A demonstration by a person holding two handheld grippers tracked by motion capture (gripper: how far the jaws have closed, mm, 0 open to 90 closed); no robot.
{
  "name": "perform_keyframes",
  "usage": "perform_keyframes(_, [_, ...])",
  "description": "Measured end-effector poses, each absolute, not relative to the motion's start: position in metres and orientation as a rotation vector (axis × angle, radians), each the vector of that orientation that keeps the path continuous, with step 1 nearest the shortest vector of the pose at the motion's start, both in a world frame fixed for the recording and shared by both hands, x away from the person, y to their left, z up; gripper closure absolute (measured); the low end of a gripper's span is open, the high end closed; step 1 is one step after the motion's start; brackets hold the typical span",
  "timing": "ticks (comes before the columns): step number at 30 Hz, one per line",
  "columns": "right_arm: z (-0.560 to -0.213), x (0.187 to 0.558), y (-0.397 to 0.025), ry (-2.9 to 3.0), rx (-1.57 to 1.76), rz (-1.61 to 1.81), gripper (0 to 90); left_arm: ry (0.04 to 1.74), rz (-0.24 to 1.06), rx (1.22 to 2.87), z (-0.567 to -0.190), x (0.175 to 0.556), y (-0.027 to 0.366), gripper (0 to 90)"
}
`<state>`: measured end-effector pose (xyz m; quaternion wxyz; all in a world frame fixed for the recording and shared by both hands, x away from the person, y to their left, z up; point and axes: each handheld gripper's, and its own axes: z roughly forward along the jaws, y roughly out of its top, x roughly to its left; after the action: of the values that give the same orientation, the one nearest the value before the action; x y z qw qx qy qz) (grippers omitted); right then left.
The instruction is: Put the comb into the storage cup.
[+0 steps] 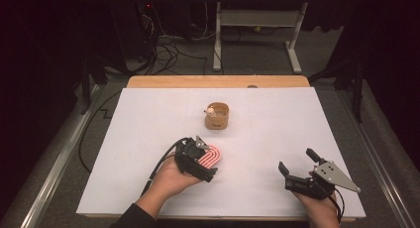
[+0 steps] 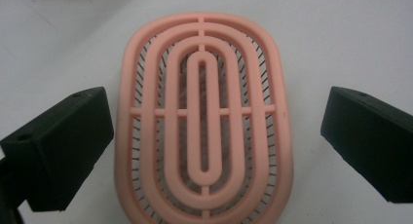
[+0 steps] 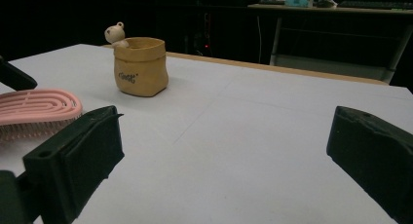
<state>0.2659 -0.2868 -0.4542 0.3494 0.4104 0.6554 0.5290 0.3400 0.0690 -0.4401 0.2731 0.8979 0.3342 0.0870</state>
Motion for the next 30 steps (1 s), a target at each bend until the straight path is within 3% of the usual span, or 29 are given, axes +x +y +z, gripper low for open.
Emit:
perform_keyframes(21, [-0.453, 0.266, -0.288, 1.687, 1.069, 1.372, 0.6, 0.965, 0.189, 2.484, -0.444, 0.350, 0.063, 0.0])
perform_keyframes(30, [-0.454, 0.266, -0.287, 1.695, 1.065, 1.371, 0.6, 0.957, 0.165, 2.495, -0.444, 0.351, 0.065, 5.3])
